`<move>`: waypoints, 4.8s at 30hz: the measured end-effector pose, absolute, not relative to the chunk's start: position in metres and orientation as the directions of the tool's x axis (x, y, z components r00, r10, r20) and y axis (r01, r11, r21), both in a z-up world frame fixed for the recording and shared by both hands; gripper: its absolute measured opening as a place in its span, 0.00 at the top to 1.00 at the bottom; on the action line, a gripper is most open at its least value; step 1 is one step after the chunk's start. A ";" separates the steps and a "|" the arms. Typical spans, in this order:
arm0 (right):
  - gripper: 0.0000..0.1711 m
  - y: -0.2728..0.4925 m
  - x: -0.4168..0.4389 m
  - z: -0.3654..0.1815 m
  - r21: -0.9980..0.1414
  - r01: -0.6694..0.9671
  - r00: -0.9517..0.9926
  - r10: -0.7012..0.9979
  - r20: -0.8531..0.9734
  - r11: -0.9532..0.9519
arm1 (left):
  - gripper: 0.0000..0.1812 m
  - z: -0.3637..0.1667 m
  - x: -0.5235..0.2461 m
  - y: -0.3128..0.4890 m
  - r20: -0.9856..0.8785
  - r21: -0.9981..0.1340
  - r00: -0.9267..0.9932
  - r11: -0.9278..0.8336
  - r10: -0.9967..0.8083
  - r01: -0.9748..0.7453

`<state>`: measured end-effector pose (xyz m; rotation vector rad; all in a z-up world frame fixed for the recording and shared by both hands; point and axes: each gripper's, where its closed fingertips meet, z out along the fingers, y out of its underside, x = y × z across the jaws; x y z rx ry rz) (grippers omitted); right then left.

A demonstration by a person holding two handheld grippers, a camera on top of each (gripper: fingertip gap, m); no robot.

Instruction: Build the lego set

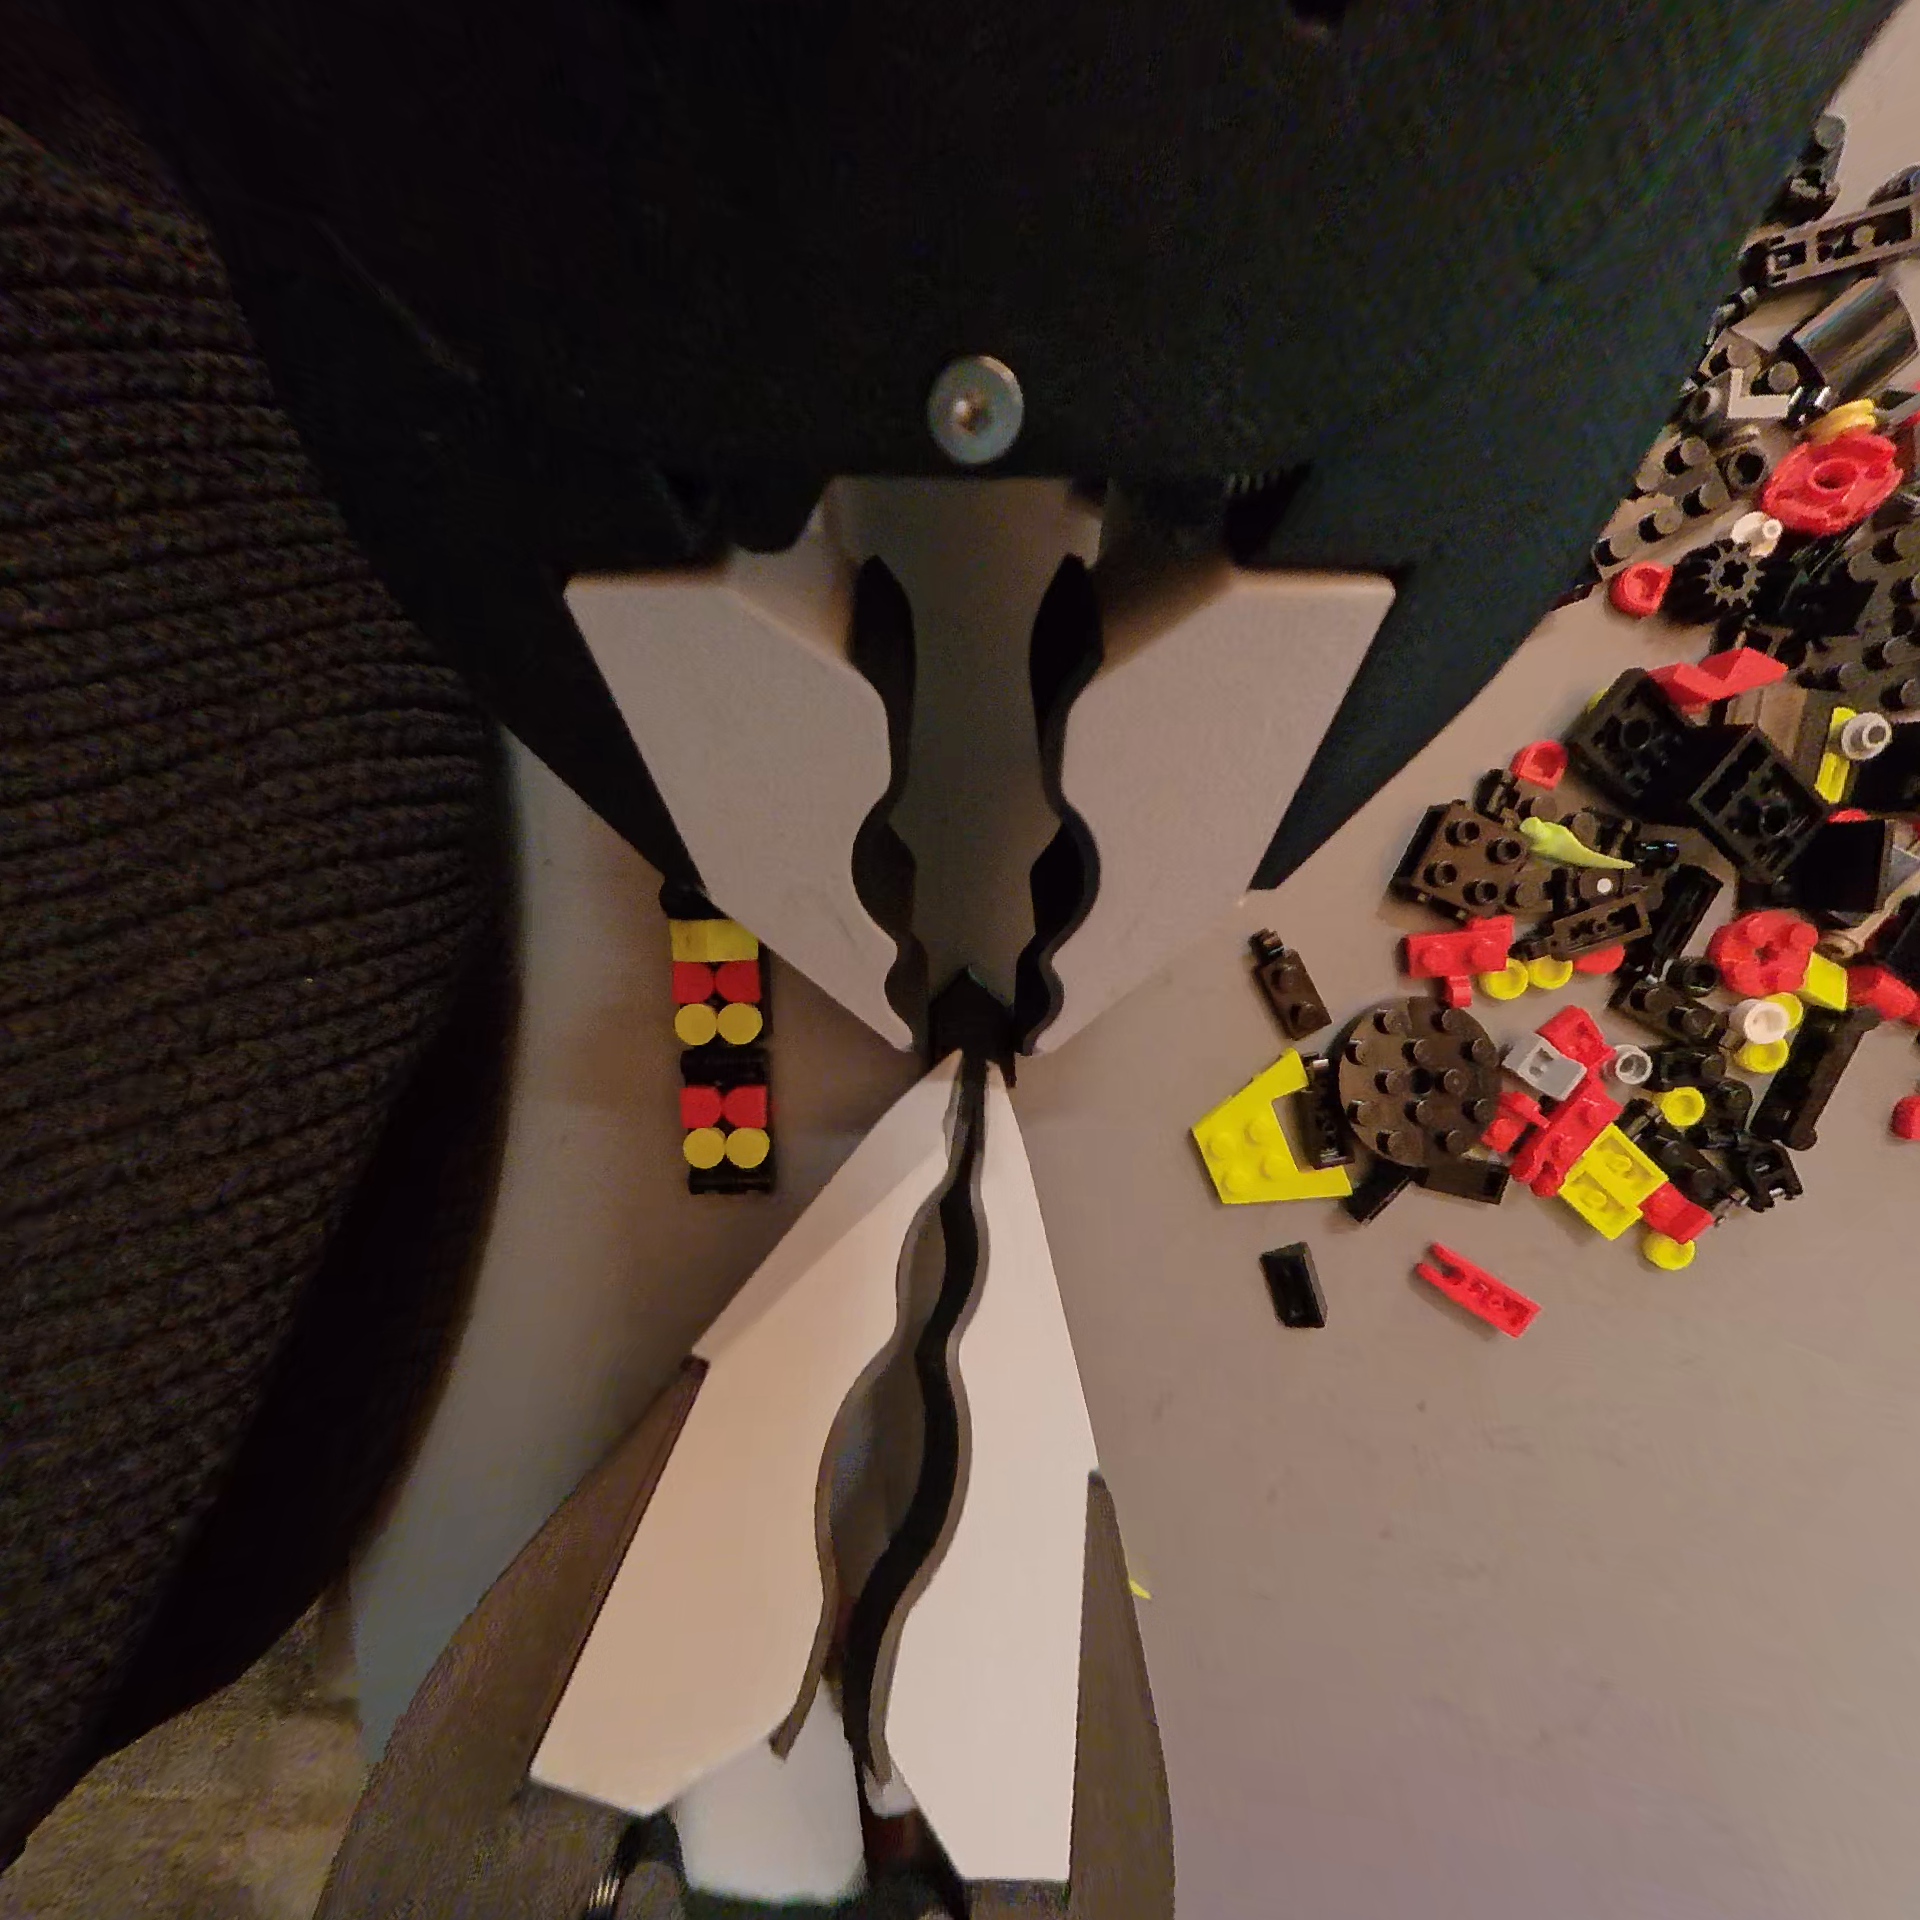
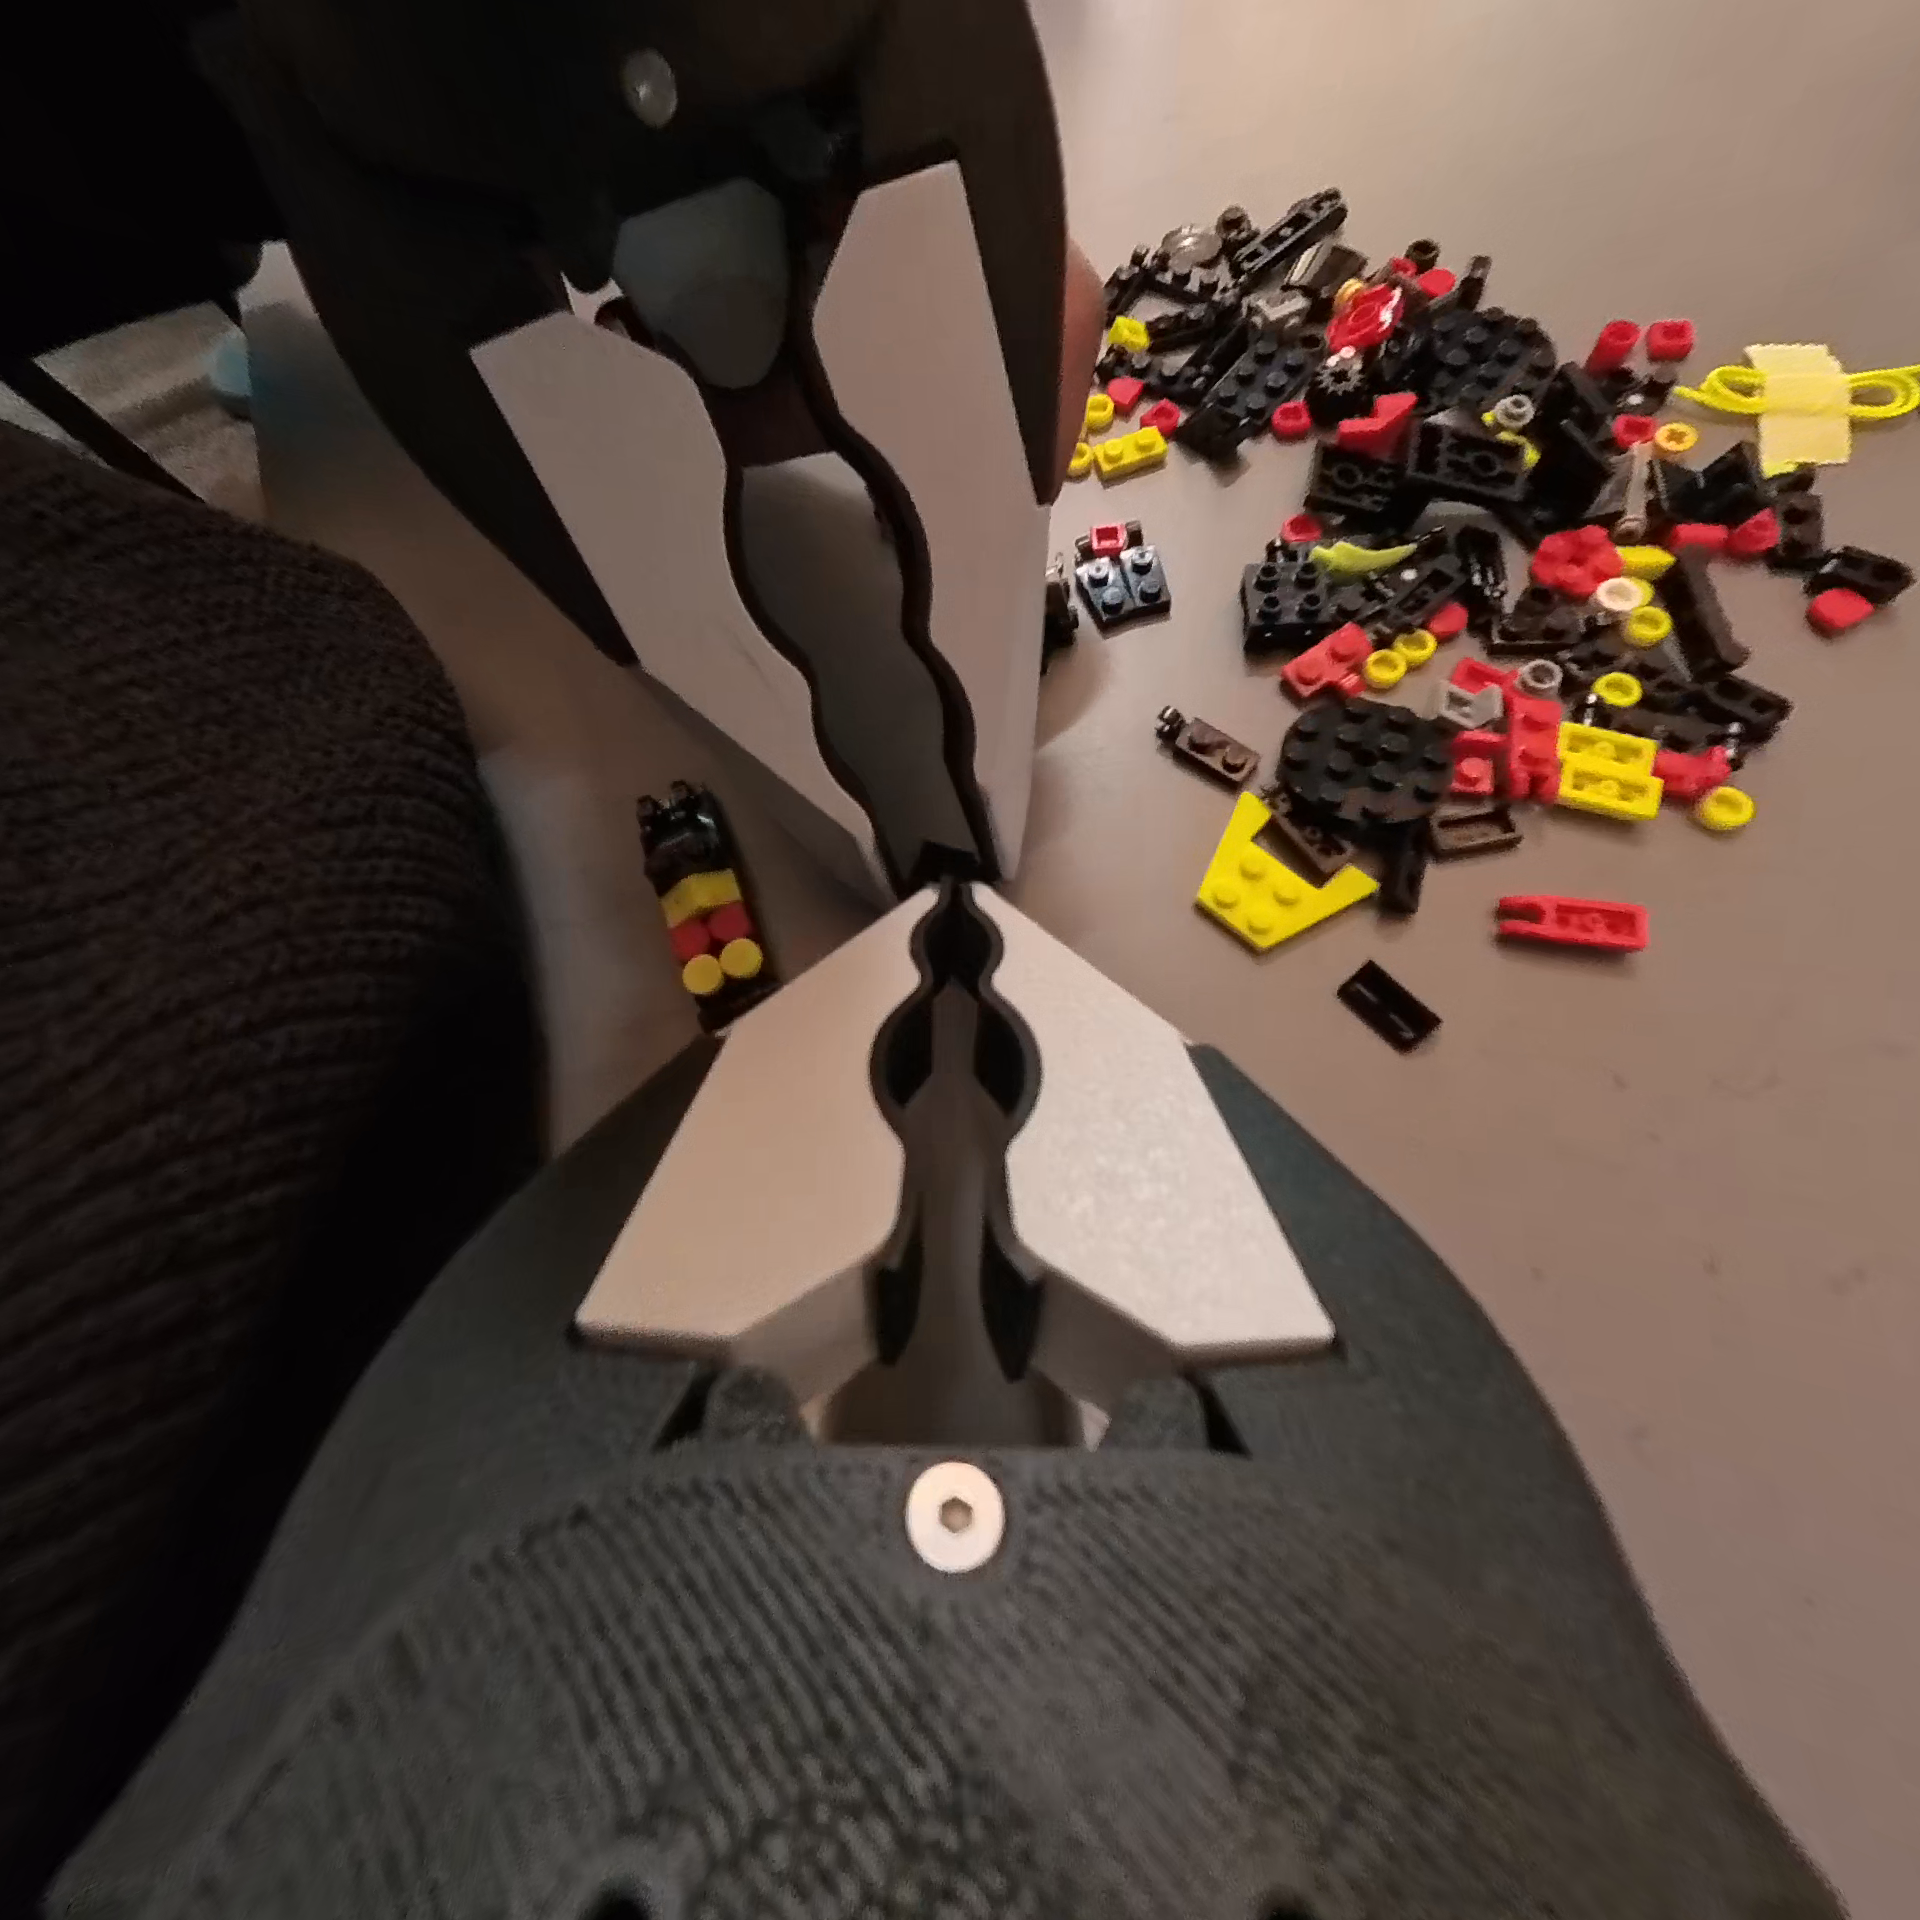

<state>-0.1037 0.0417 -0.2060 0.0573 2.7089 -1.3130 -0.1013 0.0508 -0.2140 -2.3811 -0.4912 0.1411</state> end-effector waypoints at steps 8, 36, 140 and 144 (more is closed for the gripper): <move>1.00 0.041 -0.106 -0.208 -0.772 0.117 -0.990 0.008 -0.144 0.625 | 0.92 -0.215 -0.101 0.050 0.043 -0.652 0.919 -0.686 0.391 0.322; 0.99 0.040 -0.105 -0.210 -0.757 0.022 -1.000 0.018 -0.013 0.653 | 1.00 -0.215 -0.104 0.039 0.170 -0.653 0.857 -0.596 0.486 0.467; 0.97 0.066 -0.103 -0.134 -0.952 0.109 -0.954 -0.238 -0.181 0.287 | 0.83 -0.141 -0.095 0.070 0.593 -0.757 0.759 -0.135 0.270 0.640; 0.97 0.066 -0.103 -0.133 -0.947 0.143 -0.946 -0.240 -0.216 0.287 | 0.89 -0.135 -0.099 0.072 0.531 -0.807 0.794 -0.108 0.298 0.580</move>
